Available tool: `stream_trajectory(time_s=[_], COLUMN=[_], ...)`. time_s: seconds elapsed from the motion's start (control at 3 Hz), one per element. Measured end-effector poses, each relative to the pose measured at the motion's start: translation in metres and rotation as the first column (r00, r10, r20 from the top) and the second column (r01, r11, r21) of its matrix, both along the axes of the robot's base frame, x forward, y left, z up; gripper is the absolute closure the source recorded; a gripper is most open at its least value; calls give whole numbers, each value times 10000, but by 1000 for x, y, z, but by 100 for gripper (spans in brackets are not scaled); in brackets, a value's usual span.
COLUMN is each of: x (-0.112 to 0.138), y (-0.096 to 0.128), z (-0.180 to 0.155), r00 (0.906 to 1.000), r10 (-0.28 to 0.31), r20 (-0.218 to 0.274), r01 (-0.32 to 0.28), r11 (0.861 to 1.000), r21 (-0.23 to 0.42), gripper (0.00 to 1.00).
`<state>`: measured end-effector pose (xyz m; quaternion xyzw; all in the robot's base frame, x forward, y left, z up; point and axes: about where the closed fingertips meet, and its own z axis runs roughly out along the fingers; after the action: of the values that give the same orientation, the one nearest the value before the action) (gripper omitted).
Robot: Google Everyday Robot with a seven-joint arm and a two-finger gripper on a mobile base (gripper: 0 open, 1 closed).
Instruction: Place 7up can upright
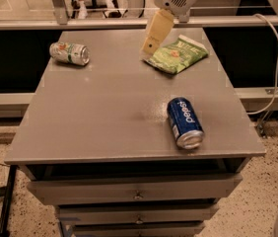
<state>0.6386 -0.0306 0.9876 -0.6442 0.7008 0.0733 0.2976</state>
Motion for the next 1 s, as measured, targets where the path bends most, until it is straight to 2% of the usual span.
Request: stream_trajectory(time_s=[0.33, 0.67, 1.0], x=[14, 54, 84], y=[18, 77, 143], z=[-5, -16, -21], r00=[9999, 9998, 9980], r10=[-90, -98, 237], r20=[48, -195, -588], r01=[85, 155, 53], r11=[9942, 9487, 8933], r21=[1073, 3157, 4495], gripper=[0, 0, 0])
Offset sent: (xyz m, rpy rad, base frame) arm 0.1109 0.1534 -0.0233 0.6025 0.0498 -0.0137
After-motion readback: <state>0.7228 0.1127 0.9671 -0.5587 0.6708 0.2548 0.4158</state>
